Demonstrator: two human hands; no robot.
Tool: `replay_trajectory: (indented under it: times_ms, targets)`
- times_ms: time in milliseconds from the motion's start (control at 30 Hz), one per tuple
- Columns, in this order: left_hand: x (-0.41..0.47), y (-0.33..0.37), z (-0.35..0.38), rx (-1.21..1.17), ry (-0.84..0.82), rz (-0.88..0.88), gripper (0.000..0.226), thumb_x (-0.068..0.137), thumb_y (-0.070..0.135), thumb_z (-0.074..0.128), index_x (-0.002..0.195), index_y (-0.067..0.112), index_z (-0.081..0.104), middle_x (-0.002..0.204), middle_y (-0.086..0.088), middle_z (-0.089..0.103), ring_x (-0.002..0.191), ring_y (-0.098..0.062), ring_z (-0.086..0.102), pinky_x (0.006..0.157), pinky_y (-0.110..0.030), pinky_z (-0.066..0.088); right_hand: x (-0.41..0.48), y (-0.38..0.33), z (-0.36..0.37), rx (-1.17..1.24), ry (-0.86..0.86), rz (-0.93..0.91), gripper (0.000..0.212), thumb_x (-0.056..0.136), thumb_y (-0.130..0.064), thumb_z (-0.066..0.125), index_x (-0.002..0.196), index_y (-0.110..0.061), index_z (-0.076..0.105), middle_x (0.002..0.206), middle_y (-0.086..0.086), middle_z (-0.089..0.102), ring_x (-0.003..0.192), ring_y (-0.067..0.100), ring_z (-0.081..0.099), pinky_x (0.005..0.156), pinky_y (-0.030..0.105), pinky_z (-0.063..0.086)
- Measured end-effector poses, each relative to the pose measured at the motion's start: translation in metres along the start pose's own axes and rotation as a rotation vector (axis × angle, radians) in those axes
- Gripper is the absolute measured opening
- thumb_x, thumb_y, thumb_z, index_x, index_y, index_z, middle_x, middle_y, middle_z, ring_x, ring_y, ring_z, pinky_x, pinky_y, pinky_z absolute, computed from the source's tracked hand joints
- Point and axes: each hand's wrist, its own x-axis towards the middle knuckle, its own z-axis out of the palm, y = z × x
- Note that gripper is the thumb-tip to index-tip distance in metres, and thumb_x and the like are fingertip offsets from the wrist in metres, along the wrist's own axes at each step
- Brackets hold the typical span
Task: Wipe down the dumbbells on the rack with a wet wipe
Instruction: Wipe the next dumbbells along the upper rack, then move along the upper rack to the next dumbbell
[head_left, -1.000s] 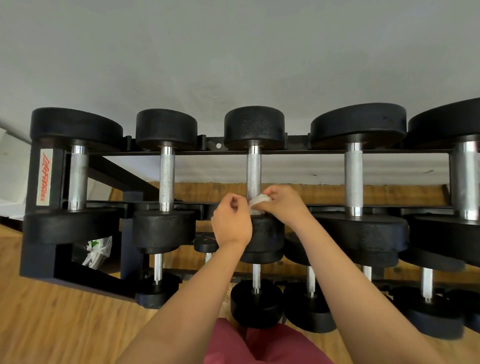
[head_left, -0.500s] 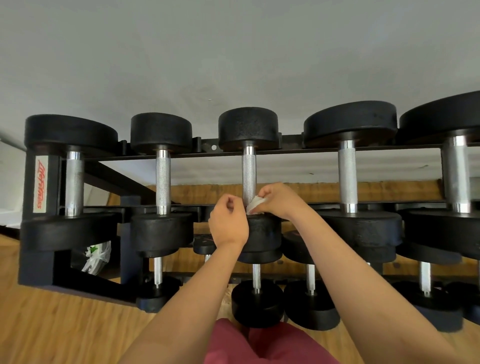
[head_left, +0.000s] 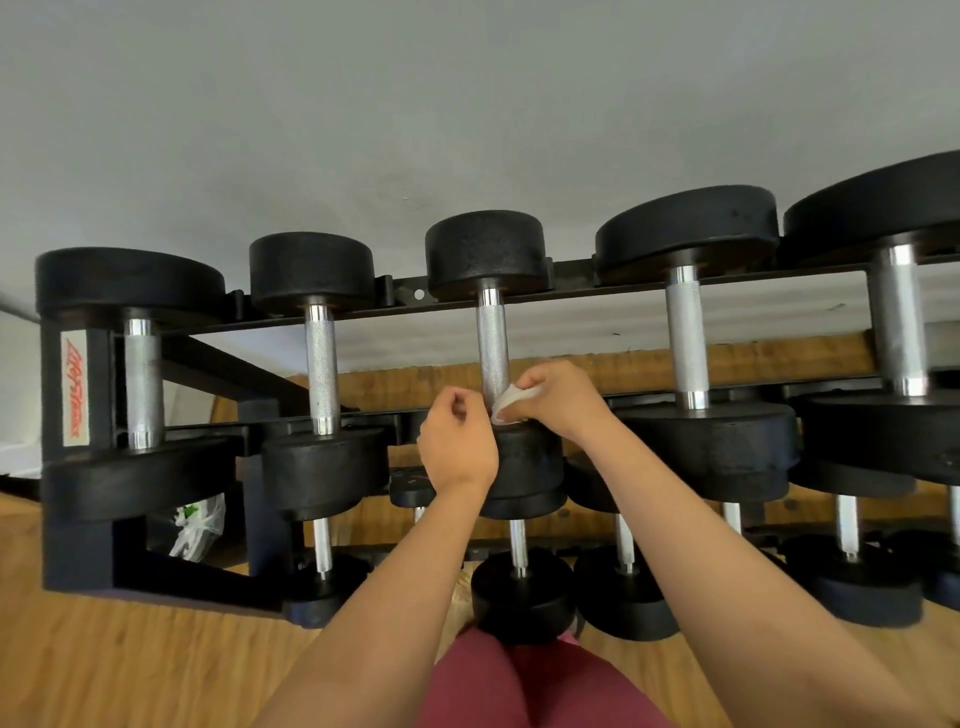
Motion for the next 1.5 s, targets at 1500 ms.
replay_trajectory:
  times_ms: [1500]
  targets:
    - [-0.112, 0.042, 0.094, -0.203, -0.352, 0.204, 0.025, 0.103, 0.024, 0.041, 0.113, 0.026, 0.063, 0.118, 0.011, 0.058, 0.111, 0.008, 0.049, 0.099, -0.013, 0.033, -0.171, 0.143, -0.134, 0.391, 0.622, -0.06, 0.044, 0.094, -0.002, 0.055, 0.135, -0.02, 0.055, 0.129, -0.014, 0.057, 0.121, 0.006, 0.053, 0.09, 0.002, 0.041]
